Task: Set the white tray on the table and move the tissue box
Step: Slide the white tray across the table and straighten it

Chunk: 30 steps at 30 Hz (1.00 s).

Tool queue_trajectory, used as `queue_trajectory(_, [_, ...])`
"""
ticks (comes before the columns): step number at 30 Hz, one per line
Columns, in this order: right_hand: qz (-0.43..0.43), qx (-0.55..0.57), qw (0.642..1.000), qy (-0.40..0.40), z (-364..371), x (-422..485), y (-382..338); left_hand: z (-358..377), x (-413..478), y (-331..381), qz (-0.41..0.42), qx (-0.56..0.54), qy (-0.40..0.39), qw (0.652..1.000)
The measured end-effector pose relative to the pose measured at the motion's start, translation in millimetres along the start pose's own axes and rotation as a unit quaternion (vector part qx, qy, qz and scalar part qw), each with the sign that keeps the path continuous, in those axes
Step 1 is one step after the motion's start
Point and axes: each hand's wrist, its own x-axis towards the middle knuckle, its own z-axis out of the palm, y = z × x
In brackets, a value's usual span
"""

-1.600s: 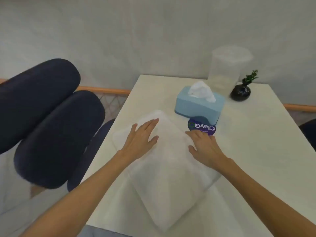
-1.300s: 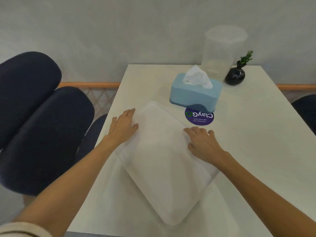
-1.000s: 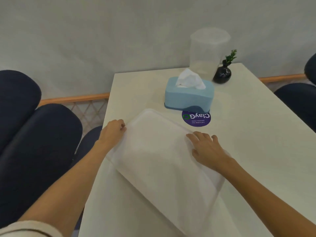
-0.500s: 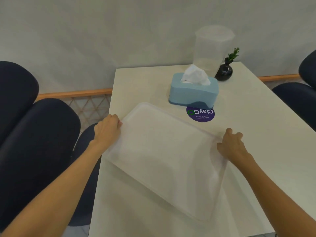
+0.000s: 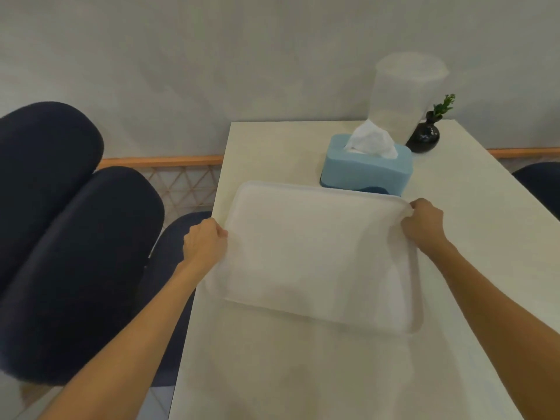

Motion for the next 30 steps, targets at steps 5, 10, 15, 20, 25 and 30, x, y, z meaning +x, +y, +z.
queue_trajectory(5, [-0.009, 0.041, 0.999, 0.007, 10.0, 9.0, -16.0, -3.0, -3.3, -6.1, -0.005, 0.011, 0.012, 1.000])
queue_trajectory(10, [-0.017, 0.042, 0.999, 0.007, 31.2, 18.7, -22.0, -6.6, -2.4, -15.2, -0.017, 0.018, 0.022, 0.999])
queue_trajectory(15, [-0.020, 0.028, 0.999, 0.014, 48.4, 29.2, -19.1, -6.9, -1.3, -17.7, -0.013, 0.010, 0.014, 1.000])
queue_trajectory(20, [-0.024, 0.021, 0.999, 0.028, 52.4, 37.5, -16.7, -7.1, 2.3, -16.1, -0.008, 0.009, 0.001, 1.000])
queue_trajectory(25, [-0.011, 0.028, 0.998, 0.046, 55.0, 38.0, -14.8, -8.6, 3.9, -15.3, -0.001, 0.029, -0.033, 0.999])
queue_trajectory(30, [-0.007, 0.036, 0.997, 0.072, 45.7, 37.4, -10.5, -20.6, 4.8, -0.1, 0.058, 0.126, -0.012, 0.990])
